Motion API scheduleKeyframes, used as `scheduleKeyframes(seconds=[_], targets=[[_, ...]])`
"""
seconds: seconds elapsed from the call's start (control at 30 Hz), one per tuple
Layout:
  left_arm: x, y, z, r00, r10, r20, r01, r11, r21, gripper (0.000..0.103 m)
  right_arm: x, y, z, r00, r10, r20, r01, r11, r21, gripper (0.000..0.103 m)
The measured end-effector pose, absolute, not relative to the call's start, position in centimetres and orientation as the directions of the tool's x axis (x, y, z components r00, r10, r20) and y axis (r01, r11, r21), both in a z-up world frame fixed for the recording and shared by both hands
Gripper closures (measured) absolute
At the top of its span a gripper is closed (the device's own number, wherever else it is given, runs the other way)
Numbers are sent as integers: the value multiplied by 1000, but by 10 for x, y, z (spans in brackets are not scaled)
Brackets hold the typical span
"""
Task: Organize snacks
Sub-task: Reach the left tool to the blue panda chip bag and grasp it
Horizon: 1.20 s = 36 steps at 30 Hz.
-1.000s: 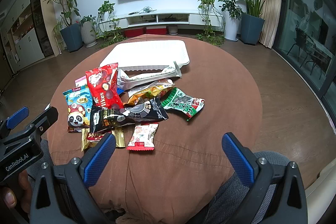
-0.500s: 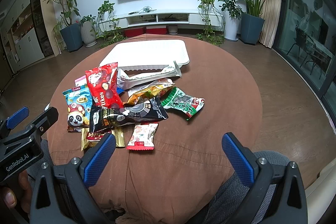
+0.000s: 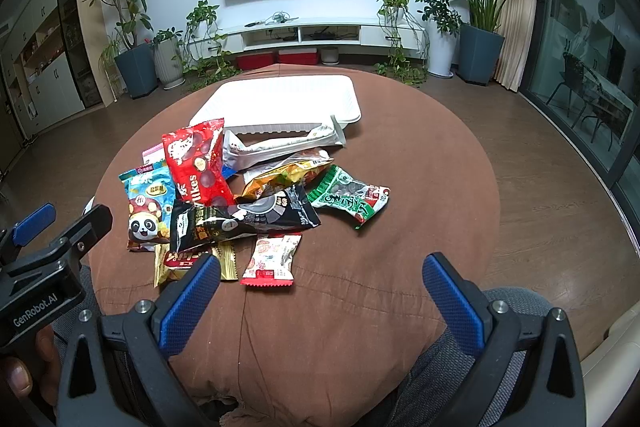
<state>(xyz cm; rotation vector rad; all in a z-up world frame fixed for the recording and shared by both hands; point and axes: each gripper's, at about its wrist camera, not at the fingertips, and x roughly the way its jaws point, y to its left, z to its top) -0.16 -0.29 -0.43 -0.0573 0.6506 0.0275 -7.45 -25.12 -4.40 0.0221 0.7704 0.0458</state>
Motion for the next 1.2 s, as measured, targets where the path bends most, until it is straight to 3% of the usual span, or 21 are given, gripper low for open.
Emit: scheduleKeyframes(seconds=[0.17, 0.27, 0.33, 0.43, 0.67, 0.97, 1.13, 1.2], targets=[[0, 7, -11, 807, 1, -591, -24, 999, -32, 0, -74, -251, -50, 720, 56, -692, -33, 998, 46, 0], [7, 21, -17, 794, -101, -599, 70, 995, -75, 0, -72, -255, -51, 726, 73, -684, -30, 997, 75, 0], [8, 30, -19, 790, -83, -607, 48, 996, -74, 0, -70, -257, -51, 732, 87, -676, -31, 995, 94, 0], [22, 40, -29, 706, -32, -708, 19, 999, -26, 0, -66, -262, -53, 741, 102, -664, -24, 992, 127, 0], [41, 61, -38, 652, 5, -758, -63, 997, -47, 0, -52, -274, -60, 722, 128, -680, -7, 984, 178, 0], [82, 57, -48, 605, -110, -788, 4, 991, -136, 2, -41, -287, -71, 704, 167, -690, -7, 973, 229, 1], [93, 57, -53, 583, -109, -805, 9, 992, -128, 3, -37, -284, -77, 687, 182, -703, -20, 972, 233, 1], [97, 57, -59, 570, -98, -816, 7, 993, -114, 14, -36, -283, -79, 680, 187, -708, -25, 972, 232, 1]])
